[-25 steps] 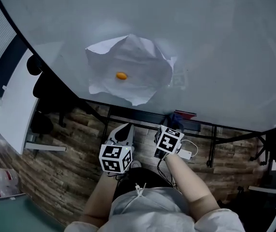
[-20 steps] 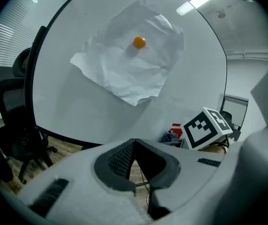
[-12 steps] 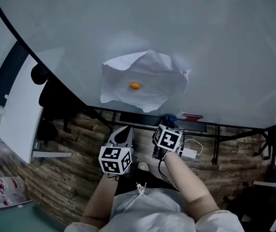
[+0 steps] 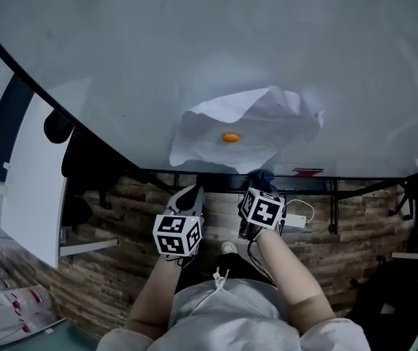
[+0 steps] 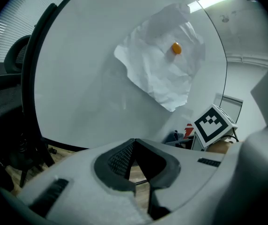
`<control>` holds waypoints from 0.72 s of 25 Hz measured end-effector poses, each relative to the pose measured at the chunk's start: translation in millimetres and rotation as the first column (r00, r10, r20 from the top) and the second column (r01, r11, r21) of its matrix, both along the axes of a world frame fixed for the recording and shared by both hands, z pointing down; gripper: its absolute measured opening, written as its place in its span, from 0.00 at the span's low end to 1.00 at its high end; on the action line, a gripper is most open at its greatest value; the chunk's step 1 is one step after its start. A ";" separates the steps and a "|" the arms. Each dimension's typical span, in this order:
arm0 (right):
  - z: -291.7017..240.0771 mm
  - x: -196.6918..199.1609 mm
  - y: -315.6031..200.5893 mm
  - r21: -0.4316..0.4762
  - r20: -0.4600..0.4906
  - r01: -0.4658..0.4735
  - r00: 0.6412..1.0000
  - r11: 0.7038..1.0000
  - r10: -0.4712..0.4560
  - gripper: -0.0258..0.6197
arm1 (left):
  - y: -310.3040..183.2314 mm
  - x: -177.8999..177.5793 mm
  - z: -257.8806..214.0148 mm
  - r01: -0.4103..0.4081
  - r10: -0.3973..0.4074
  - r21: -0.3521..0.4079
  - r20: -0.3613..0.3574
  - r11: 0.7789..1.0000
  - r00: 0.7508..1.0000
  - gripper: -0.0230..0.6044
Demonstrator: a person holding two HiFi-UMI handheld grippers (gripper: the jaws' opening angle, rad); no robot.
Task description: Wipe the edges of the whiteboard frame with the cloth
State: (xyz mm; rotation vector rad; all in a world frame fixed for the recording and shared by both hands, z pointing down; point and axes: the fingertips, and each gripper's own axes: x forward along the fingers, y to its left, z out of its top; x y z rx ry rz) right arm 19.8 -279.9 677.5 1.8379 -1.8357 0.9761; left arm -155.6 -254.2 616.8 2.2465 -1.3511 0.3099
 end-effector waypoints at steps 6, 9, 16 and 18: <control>0.6 -68.5 -3.8 -0.012 0.011 0.017 1.000 1.000 -0.017 0.14 | -6.7 -49.7 -0.9 -0.046 0.046 -0.015 -0.001 0.999 0.999 0.07; 1.5 -101.0 -6.7 -0.012 0.021 0.007 1.000 1.000 -0.007 0.14 | -8.8 -78.5 3.1 -0.052 0.052 -0.031 -0.004 0.998 0.999 0.07; 2.7 -157.8 -13.1 0.004 -0.047 -0.001 0.999 1.000 0.001 0.14 | -18.9 -137.9 7.3 -0.071 0.071 -0.031 0.009 0.997 0.997 0.07; 2.2 -171.8 -13.0 0.000 -0.038 -0.006 0.999 1.000 0.006 0.14 | -17.4 -150.4 11.2 -0.070 0.070 -0.039 0.002 0.997 0.998 0.07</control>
